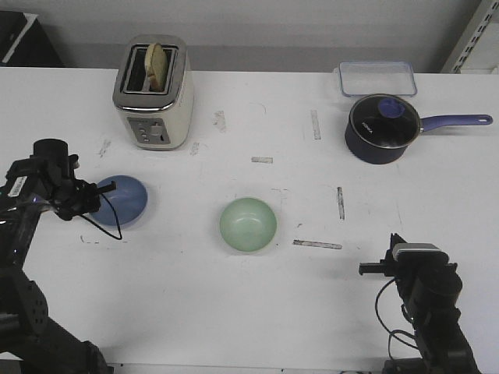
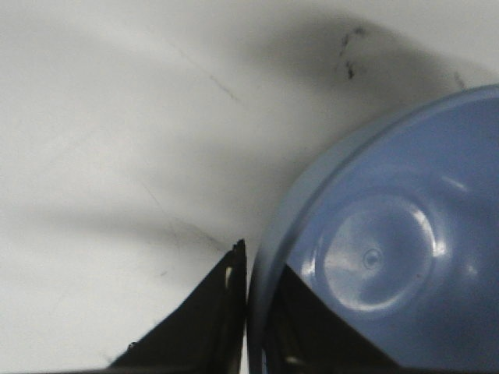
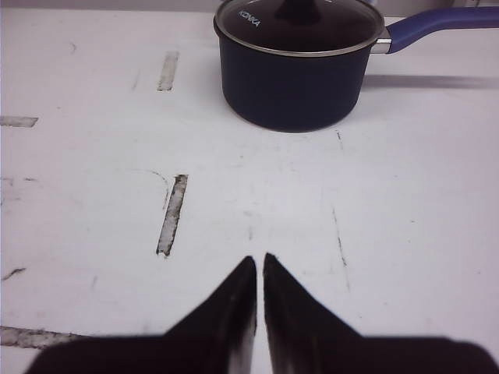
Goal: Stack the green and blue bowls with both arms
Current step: 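Lift the blue bowl with the left gripper over the green bowl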
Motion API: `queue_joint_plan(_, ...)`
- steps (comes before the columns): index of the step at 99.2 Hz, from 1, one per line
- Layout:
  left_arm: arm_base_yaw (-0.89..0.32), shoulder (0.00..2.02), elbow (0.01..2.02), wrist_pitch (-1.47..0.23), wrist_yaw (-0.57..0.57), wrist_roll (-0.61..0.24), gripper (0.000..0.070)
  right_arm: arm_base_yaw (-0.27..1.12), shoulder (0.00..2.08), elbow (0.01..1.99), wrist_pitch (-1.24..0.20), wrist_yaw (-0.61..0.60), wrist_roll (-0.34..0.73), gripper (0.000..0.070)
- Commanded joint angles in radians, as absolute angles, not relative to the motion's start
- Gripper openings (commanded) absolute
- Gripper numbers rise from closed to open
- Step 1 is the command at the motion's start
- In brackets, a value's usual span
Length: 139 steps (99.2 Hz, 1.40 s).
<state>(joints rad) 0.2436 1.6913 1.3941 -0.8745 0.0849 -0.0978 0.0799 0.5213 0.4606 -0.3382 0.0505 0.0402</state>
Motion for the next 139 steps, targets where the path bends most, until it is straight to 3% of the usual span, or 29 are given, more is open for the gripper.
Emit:
queue_joint_plan(1,0.237,1.669,1.439,-0.886,0.092,-0.129,0.0001,0.082,0.525,0.460,-0.330,0.052,0.033,0.0007)
queue_joint_plan(29,0.124,1.558,1.535,-0.892,0.167,-0.206,0.0001,0.082,0.525,0.460,-0.330,0.052,0.033,0.0008)
queue_joint_plan(68,-0.343,1.535,1.539,-0.845,0.195,-0.230,0.0001,0.082,0.525,0.460,-0.330,0.052,0.033,0.0008)
queue_joint_plan(84,-0.479,1.580,1.539,-0.788,0.194,-0.230,0.0001,0.082,0.525,0.460,-0.330,0.051,0.036,0.0008)
queue_joint_plan(102,-0.542,1.644,1.539,-0.789,0.194,-0.229,0.0001,0.082,0.525,0.460,-0.330,0.052,0.036,0.0008)
queue_joint_plan(139,-0.545,1.728,1.539,-0.795,0.194,-0.229,0.0001,0.082,0.525,0.460,-0.330,0.052,0.036,0.0008)
